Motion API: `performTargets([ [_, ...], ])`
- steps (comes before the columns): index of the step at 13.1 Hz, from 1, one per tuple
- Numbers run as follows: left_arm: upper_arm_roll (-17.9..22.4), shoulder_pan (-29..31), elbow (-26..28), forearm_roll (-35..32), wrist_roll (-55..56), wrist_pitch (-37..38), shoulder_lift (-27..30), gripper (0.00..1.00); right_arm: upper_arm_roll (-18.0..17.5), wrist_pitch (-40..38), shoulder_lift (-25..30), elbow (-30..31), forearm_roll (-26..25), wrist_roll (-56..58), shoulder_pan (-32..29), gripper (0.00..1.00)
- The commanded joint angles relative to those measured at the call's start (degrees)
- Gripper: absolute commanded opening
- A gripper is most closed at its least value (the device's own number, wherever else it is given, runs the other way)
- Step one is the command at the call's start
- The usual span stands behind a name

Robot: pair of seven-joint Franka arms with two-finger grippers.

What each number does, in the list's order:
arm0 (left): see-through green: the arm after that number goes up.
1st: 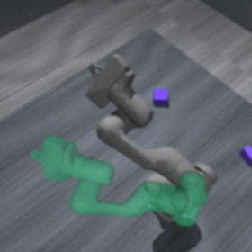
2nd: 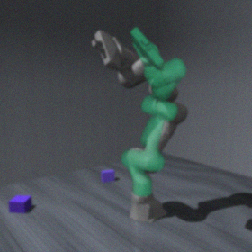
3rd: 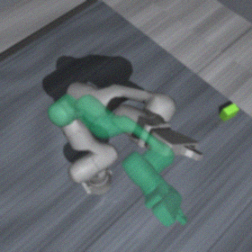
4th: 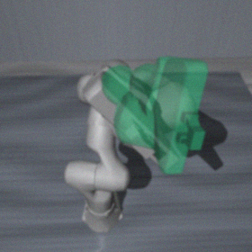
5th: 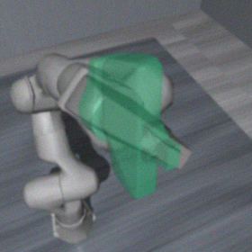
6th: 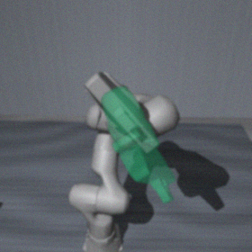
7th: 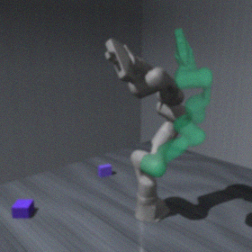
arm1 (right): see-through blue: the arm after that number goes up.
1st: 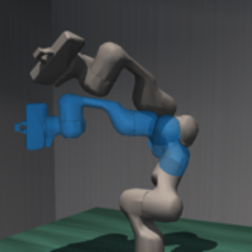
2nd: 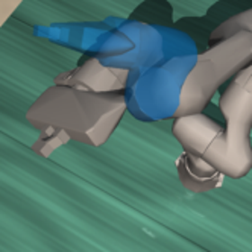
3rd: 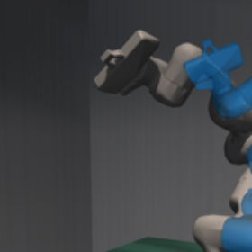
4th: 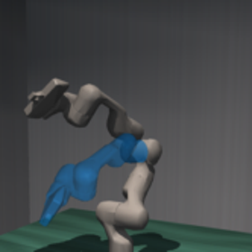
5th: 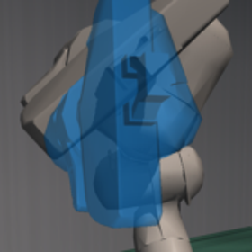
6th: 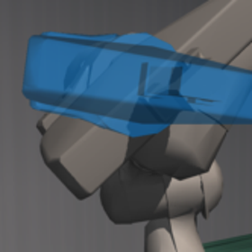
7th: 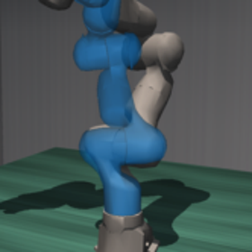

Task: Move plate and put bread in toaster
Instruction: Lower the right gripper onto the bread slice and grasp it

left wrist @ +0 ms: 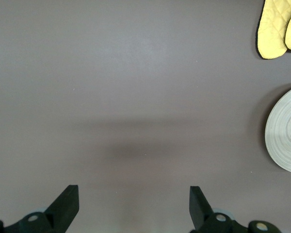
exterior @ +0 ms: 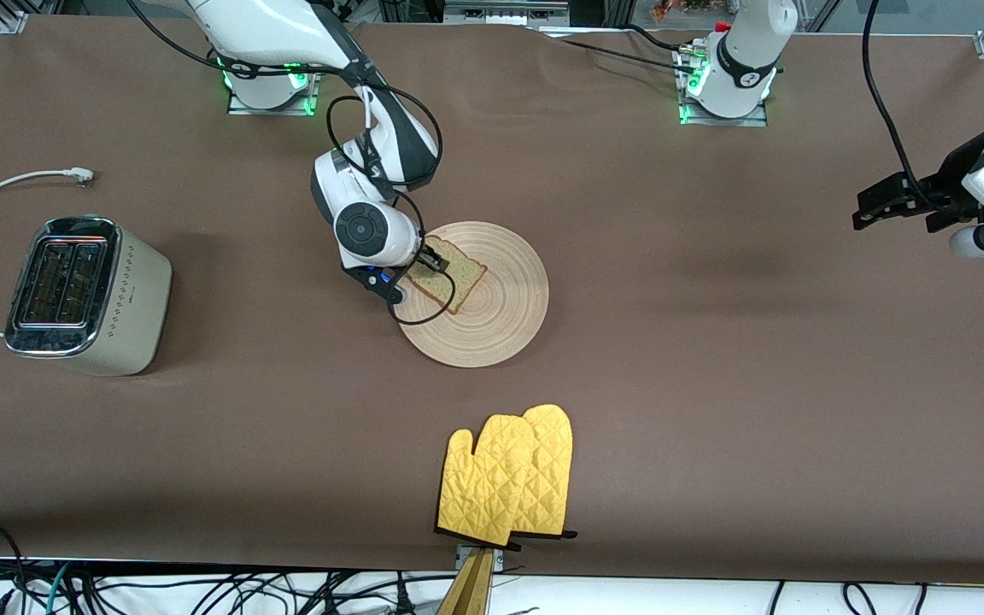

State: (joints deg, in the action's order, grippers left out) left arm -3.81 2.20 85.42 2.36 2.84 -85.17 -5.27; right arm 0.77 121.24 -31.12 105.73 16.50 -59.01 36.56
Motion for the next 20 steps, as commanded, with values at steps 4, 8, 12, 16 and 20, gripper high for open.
performTargets([
  [4, -0.3, 0.3, -1.4, -0.6, -1.4, 0.3, -0.6, 1.00, 0.0, 1.2, 0.1, 0.2, -1.8, -0.2, 0.2, 0.52],
  [8, -0.3, 0.3, -1.4, -0.6, -1.4, 0.3, -0.6, 1.00, 0.0, 1.3, 0.1, 0.2, -1.8, -0.2, 0.2, 0.32],
  [12, -0.3, 0.2, -1.4, -0.6, -1.4, 0.3, -0.6, 1.00, 0.0, 2.2, 0.1, 0.2, -2.0, -0.2, 0.2, 0.01],
  [16, -0.3, 0.2, -1.4, -0.6, -1.4, 0.3, -0.6, 1.00, 0.0, 3.1, 0.3, -0.9, -3.1, -0.7, 0.4, 0.00],
  [20, -0.3, 0.2, -1.4, -0.6, -1.4, 0.3, -0.6, 1.00, 2.6, -6.7, 2.3, -8.5, -9.7, 0.3, 0.0, 0.00],
])
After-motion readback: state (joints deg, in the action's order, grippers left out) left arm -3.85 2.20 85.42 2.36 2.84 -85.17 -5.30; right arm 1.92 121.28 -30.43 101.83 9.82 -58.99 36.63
